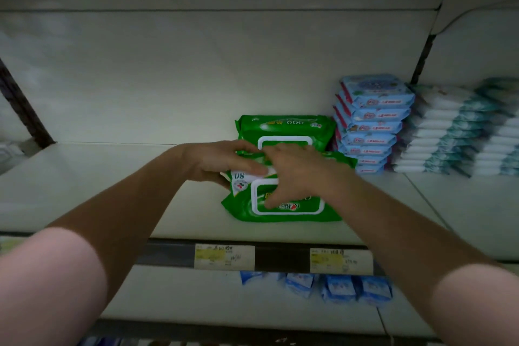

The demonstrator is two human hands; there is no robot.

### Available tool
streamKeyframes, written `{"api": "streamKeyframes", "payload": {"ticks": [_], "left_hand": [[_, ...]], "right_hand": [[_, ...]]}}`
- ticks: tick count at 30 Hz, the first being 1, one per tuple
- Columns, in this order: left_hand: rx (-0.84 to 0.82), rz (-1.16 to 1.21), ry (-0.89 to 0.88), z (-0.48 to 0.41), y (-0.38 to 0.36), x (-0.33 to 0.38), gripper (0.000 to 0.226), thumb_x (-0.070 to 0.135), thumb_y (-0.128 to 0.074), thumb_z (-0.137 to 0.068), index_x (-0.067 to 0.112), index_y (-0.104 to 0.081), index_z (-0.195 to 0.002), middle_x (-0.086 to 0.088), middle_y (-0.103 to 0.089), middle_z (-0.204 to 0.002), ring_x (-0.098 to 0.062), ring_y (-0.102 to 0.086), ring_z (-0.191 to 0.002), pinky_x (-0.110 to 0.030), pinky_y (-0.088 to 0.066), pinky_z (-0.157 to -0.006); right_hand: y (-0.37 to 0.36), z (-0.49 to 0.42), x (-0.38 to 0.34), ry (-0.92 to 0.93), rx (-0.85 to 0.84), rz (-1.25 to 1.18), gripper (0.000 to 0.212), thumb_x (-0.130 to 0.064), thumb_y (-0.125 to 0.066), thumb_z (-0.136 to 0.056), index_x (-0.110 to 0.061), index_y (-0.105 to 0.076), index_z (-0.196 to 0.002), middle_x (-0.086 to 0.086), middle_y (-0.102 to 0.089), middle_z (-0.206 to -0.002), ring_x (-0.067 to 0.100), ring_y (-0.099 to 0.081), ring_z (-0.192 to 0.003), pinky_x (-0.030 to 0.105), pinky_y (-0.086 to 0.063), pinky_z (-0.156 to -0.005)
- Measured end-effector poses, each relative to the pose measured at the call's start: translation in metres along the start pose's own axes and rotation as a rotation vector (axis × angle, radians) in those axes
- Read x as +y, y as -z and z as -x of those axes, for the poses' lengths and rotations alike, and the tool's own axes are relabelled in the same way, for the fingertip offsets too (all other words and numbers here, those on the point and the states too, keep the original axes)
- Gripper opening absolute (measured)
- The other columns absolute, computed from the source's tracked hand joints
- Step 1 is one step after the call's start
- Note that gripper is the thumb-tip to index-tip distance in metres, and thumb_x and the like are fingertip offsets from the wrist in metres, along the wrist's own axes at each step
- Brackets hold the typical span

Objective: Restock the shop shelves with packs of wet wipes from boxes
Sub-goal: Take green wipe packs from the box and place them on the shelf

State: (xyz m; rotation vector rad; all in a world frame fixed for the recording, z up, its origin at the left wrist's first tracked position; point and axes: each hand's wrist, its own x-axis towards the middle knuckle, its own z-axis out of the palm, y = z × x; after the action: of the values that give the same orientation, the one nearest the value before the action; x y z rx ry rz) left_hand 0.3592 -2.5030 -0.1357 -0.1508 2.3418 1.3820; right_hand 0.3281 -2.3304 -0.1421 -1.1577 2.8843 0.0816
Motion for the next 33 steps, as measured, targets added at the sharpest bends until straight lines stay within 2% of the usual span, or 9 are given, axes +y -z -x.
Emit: {"api": "streamKeyframes", "payload": {"ticks": [2, 8, 11, 14, 18, 24, 27, 30, 33], "left_hand": [[0.048, 0.291, -0.029, -0.003, -0.003, -0.022, 0.047, 0.044, -0.065, -0.076, 0.019, -0.060, -0.116, -0.011, -0.067, -0.113, -0.025, -0.063, -0.101, -0.040, -0.051, -0.091], [0.297, 0.874, -0.063, -0.018, -0.014, -0.054, 0.063, 0.064, -0.044, -0.089, 0.012, -0.059, -0.121, -0.014, -0.064, -0.122, -0.027, -0.059, -0.113, -0.042, -0.042, -0.101], [0.211, 0.812, -0.126, -0.017, -0.011, -0.054, 0.076, 0.072, -0.054, -0.077, 0.024, -0.050, -0.135, -0.007, -0.057, -0.133, -0.022, -0.050, -0.125, -0.050, -0.032, -0.109], [-0.024, 0.666, -0.249, -0.020, -0.026, -0.044, 0.093, 0.060, -0.083, -0.053, 0.025, -0.052, -0.134, -0.006, -0.060, -0.132, -0.024, -0.057, -0.121, -0.046, -0.045, -0.101], [0.179, 0.350, -0.213, -0.021, -0.021, -0.021, 0.090, 0.040, -0.086, -0.053, 0.023, -0.049, -0.133, -0.003, -0.066, -0.120, -0.023, -0.066, -0.105, -0.045, -0.050, -0.096], [0.228, -0.070, -0.168, -0.022, -0.002, 0.020, 0.059, 0.026, -0.082, -0.072, 0.030, -0.052, -0.123, 0.008, -0.067, -0.097, -0.010, -0.069, -0.079, -0.023, -0.056, -0.061], [0.189, -0.349, -0.108, -0.026, 0.003, 0.034, 0.076, 0.030, -0.082, -0.073, 0.025, -0.044, -0.139, 0.002, -0.064, -0.117, -0.015, -0.066, -0.091, -0.027, -0.056, -0.074], [0.154, -0.618, -0.069, -0.034, -0.006, 0.036, 0.092, 0.032, -0.078, -0.077, 0.024, -0.025, -0.151, -0.003, -0.044, -0.144, -0.022, -0.054, -0.117, -0.029, -0.046, -0.091], [0.172, -0.672, -0.068, -0.039, -0.009, 0.034, 0.095, 0.039, -0.076, -0.078, 0.027, -0.019, -0.152, -0.003, -0.036, -0.150, -0.025, -0.045, -0.129, -0.034, -0.041, -0.103]], "right_hand": [[-0.009, -0.008, -0.014, 0.048, 0.095, -0.011, 0.095, -0.062, -0.074, -0.066, -0.019, -0.034, -0.141, 0.005, -0.050, -0.125, 0.025, -0.049, -0.115, 0.039, -0.039, -0.094], [-0.003, -0.010, -0.008, -0.041, 0.263, -0.193, 0.079, -0.057, -0.075, -0.068, -0.019, -0.043, -0.130, 0.000, -0.056, -0.116, 0.018, -0.055, -0.095, 0.032, -0.045, -0.081], [0.019, -0.008, 0.003, -0.155, 0.418, -0.892, 0.066, -0.038, -0.084, -0.067, -0.020, -0.050, -0.121, -0.004, -0.063, -0.107, 0.014, -0.064, -0.089, 0.030, -0.052, -0.079], [0.023, -0.013, 0.016, -0.169, 0.565, -1.597, 0.045, -0.018, -0.082, -0.073, -0.007, -0.063, -0.112, 0.007, -0.073, -0.099, 0.023, -0.072, -0.086, 0.040, -0.058, -0.080], [-0.004, -0.014, 0.035, -0.239, 0.353, -1.888, 0.040, -0.015, -0.072, -0.082, -0.006, -0.063, -0.120, 0.013, -0.071, -0.110, 0.030, -0.068, -0.101, 0.046, -0.054, -0.089], [-0.021, -0.004, 0.056, -0.394, 0.311, -1.836, 0.009, -0.008, -0.061, -0.089, -0.015, -0.062, -0.095, 0.006, -0.068, -0.092, 0.021, -0.065, -0.084, 0.040, -0.055, -0.084], [-0.026, -0.002, 0.058, -0.481, 0.248, -1.578, 0.026, -0.001, -0.070, -0.080, -0.015, -0.055, -0.097, 0.006, -0.063, -0.092, 0.022, -0.065, -0.087, 0.041, -0.056, -0.083], [-0.028, 0.005, 0.054, -0.558, -0.098, -0.937, 0.029, -0.009, -0.073, -0.079, -0.007, -0.050, -0.096, 0.006, -0.052, -0.087, 0.019, -0.057, -0.085, 0.030, -0.053, -0.070], [-0.037, 0.010, 0.062, -0.536, 0.076, -0.559, 0.060, -0.021, -0.073, -0.079, -0.002, -0.042, -0.126, 0.015, -0.048, -0.117, 0.027, -0.053, -0.105, 0.037, -0.050, -0.086]]}}
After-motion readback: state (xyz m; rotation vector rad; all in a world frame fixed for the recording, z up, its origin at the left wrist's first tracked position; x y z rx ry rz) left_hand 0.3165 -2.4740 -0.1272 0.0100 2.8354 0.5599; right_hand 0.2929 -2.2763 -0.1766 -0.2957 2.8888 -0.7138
